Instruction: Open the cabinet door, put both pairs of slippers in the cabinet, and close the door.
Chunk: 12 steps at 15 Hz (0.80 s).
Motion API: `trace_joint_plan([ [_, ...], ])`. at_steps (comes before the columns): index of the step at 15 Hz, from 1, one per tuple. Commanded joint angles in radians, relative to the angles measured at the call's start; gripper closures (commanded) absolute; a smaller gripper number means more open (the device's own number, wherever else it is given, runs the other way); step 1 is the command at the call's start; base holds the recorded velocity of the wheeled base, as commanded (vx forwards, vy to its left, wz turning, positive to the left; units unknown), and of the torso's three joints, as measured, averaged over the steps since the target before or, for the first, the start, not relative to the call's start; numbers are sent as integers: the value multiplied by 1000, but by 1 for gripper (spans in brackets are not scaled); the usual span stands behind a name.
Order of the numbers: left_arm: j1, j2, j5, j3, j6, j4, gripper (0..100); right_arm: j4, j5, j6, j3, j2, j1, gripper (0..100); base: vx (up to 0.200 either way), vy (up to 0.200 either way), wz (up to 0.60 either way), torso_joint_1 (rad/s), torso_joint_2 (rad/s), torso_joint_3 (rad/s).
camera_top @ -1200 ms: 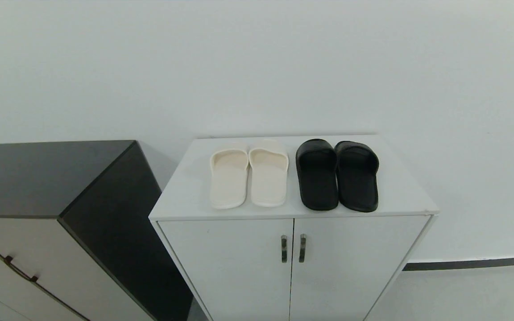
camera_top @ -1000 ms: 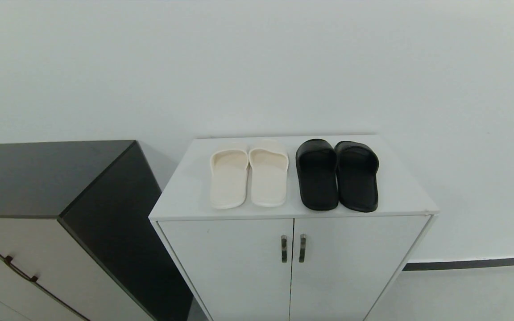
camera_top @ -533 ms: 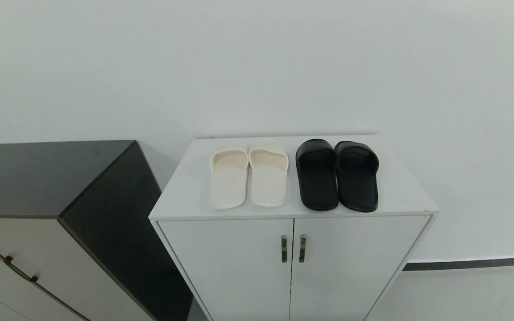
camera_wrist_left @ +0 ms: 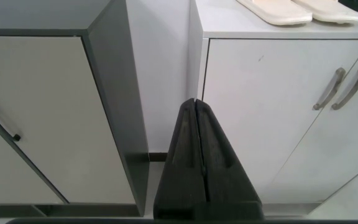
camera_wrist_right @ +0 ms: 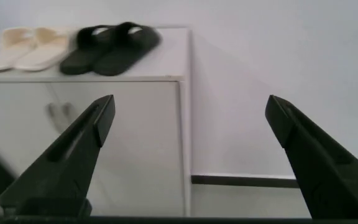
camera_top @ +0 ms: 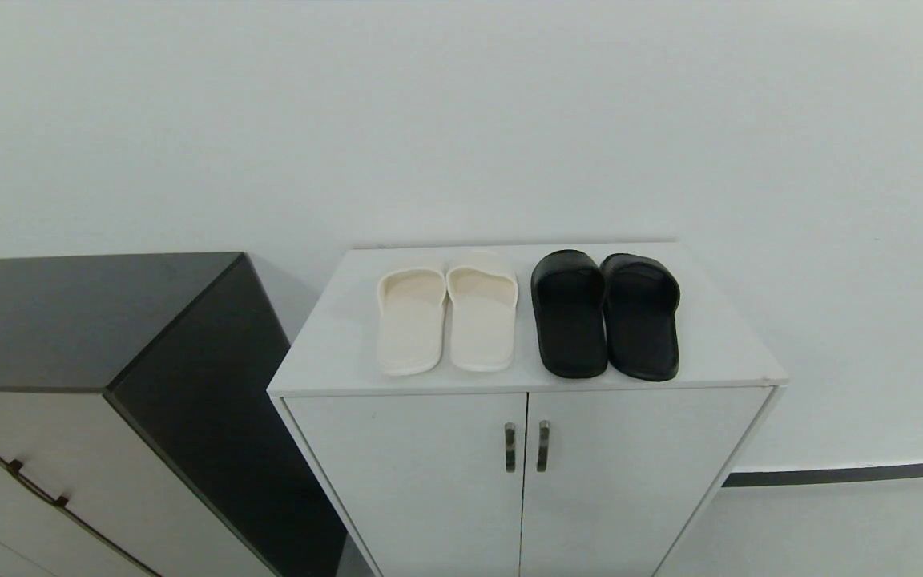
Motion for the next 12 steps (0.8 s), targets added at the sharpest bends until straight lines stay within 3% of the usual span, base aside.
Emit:
trace_joint_plan([
  [1, 1, 1, 1, 0, 1, -1, 100, 6, 171, -8, -122, 349, 24, 0, 0, 0, 0, 0, 0, 0],
  [2, 1, 1, 1, 0, 1, -1, 100, -5, 185, -5, -146, 406, 36, 0, 0, 0, 0, 0, 0, 0],
  [5, 1, 1, 1, 0, 1, 1, 100, -63, 124, 49, -240, 638, 225, 0, 0, 0, 0, 0, 0, 0],
  [7, 1, 1, -1, -2, 1, 1, 100, -117, -45, 135, -304, 773, 431, 0, 0, 0, 0, 0, 0, 0],
  [9, 1, 1, -1, -2, 1, 1, 100, -218, -290, 248, -381, 943, 678, 0, 0, 0, 0, 0, 0, 0],
  [10, 1, 1, -1, 0, 1, 1, 100, -229, -321, 258, -393, 971, 705, 0, 0, 0, 0, 0, 0, 0],
  [11, 1, 1, -1, 0, 1, 1, 100, -281, -442, 271, -475, 1119, 782, 0, 0, 0, 0, 0, 0, 0],
  [12, 1, 1, -1, 0, 1, 1, 100, -301, -502, 271, -534, 1205, 796, 0, 0, 0, 0, 0, 0, 0],
])
